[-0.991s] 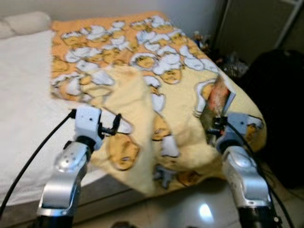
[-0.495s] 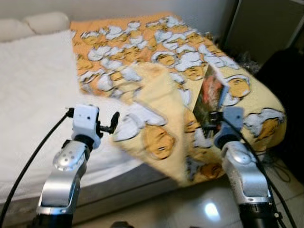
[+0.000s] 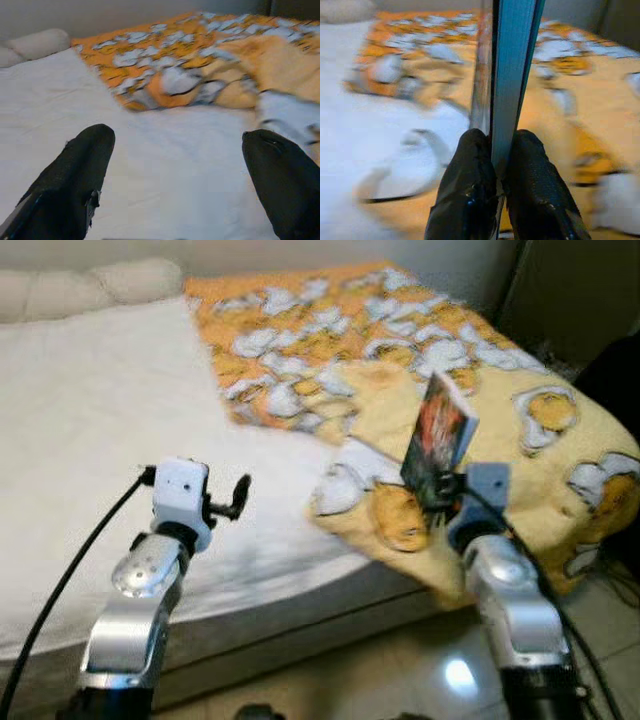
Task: Clean up the room
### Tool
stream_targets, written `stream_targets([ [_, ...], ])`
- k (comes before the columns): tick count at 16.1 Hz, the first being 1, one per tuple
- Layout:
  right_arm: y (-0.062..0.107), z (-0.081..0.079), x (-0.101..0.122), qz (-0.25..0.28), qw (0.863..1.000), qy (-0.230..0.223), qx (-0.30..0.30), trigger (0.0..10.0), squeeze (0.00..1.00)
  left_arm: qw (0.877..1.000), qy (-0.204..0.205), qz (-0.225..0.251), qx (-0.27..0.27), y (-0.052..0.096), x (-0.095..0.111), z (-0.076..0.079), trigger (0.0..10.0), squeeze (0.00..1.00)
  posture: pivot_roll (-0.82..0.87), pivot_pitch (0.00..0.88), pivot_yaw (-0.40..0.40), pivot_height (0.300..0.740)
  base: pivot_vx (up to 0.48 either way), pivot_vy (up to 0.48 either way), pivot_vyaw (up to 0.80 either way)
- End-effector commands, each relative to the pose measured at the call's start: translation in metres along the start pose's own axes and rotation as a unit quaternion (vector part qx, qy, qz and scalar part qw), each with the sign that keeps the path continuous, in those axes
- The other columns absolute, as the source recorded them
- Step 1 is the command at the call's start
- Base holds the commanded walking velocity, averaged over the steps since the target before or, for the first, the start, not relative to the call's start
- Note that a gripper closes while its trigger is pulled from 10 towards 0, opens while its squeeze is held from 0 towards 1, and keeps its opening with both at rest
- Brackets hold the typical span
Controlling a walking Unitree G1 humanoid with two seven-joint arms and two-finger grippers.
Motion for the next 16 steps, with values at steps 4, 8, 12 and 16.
stream_targets([
  [4,-0.0036,-0.0053,0.0152,0.034,0.999,0.008,0.016,10.0,0.0,1.0,-0.001,0.007,-0.004,-0.0041,0.0038,0.0023,10.0,0.0,0.03,0.0,0.031,0.74,0.0,0.403,0.0],
  [8,-0.0036,-0.0061,0.0141,0.032,0.999,0.006,0.019,10.0,0.0,1.0,0.0,0.006,-0.006,-0.0044,0.0032,0.0032,10.0,0.0,0.03,0.0,0.032,0.74,0.0,0.403,0.0],
  [12,-0.0038,-0.0063,0.0132,0.032,0.999,0.01,0.02,10.0,0.0,1.0,0.0,0.006,-0.005,-0.0047,0.0028,0.0036,10.0,0.0,0.03,0.0,0.033,0.74,0.0,0.404,0.0],
  [16,-0.0043,-0.0067,0.0126,0.029,0.999,0.014,0.019,10.0,0.0,1.0,0.0,0.005,-0.005,-0.0051,0.0027,0.0032,10.0,0.0,0.03,0.0,0.033,0.74,0.0,0.404,0.0],
])
Point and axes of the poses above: a point about 5 cm out from each wrist's last joint towards the gripper, its own y axis pointing back from the gripper into the wrist, its own x axis along the axis of the wrist's last joint, z = x × y, the point moved 1 cm from there along -y, pointing out of the wrist towards the gripper, and after that the axes turned 11 degrees about y, right-handed, at the moved point
